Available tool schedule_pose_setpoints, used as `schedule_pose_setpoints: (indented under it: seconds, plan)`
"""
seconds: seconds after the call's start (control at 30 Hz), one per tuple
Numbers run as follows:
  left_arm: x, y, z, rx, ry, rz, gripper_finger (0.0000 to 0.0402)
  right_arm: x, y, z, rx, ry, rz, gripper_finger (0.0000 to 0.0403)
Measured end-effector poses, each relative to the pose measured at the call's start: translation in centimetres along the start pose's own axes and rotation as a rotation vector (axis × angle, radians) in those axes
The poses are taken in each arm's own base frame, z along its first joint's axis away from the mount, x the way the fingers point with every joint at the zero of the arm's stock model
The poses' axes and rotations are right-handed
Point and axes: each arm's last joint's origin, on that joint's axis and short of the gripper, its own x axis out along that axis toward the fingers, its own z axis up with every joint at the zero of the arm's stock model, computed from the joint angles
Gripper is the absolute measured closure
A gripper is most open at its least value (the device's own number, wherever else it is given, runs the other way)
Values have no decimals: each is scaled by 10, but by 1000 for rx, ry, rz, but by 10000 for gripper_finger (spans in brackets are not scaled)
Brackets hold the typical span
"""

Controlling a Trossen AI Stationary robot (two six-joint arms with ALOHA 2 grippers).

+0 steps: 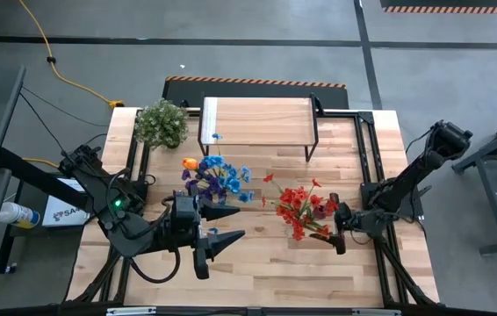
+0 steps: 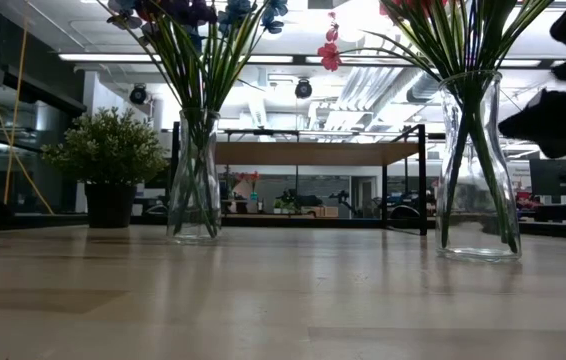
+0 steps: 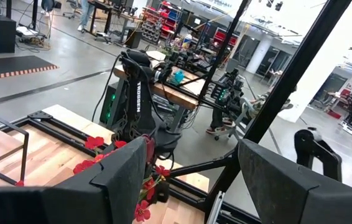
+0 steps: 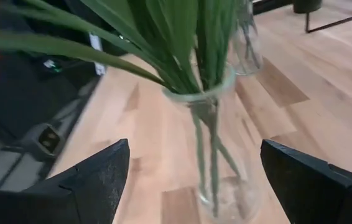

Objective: Pick and place flowers into a vace then onto a shelf
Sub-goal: Put the right transparent vase on the shelf

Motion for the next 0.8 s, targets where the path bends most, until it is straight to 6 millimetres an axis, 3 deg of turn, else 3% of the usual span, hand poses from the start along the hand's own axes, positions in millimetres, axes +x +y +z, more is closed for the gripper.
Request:
schedule_pose_setpoints:
  seconds: [0.2, 0.8]
  plan:
    - [0, 0, 0, 0, 0, 0, 115, 15, -6, -7, -20, 45, -72, 54]
    - [0, 0, 0, 5, 4, -1, 115, 50, -3, 1, -60, 53, -124, 54]
